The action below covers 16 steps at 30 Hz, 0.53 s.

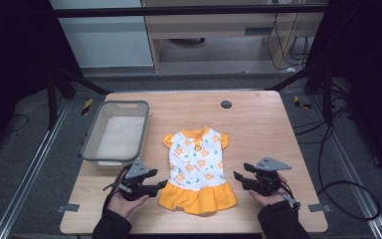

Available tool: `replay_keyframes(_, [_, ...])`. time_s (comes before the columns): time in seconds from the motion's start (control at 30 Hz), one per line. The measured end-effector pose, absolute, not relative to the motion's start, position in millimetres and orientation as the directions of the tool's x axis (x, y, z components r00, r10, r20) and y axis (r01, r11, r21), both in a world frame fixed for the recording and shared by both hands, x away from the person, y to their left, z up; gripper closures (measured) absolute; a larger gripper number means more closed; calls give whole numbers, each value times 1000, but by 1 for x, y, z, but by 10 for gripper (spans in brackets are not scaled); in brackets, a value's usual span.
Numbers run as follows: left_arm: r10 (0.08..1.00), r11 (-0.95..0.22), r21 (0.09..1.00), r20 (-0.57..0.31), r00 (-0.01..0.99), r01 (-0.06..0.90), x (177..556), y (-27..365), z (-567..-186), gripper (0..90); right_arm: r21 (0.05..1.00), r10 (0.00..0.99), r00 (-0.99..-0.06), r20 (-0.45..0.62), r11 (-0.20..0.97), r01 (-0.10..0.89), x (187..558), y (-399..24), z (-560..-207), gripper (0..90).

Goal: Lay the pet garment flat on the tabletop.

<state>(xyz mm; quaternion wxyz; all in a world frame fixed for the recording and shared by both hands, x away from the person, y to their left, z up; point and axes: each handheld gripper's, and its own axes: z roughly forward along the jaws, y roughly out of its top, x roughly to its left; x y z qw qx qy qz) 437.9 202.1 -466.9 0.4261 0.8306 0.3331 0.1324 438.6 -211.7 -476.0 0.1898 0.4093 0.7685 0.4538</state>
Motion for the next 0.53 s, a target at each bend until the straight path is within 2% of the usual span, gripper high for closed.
replay_keyframes(0.13, [686,-414,785,-65,725,462,431,211,-470,335,849,822,-562,86,234,473,432,-227,-480,304])
replay_keyframes(0.33, [710,-412,771,-62,701,485,421,230,-474,300,848,855,-508,107,188,495,428,-246,-484,222])
replay_keyframes(0.53, [754,-384,770,-57,655,509,416,252,-475,277,848,870,-480,111,169,503,427,-257,-486,207])
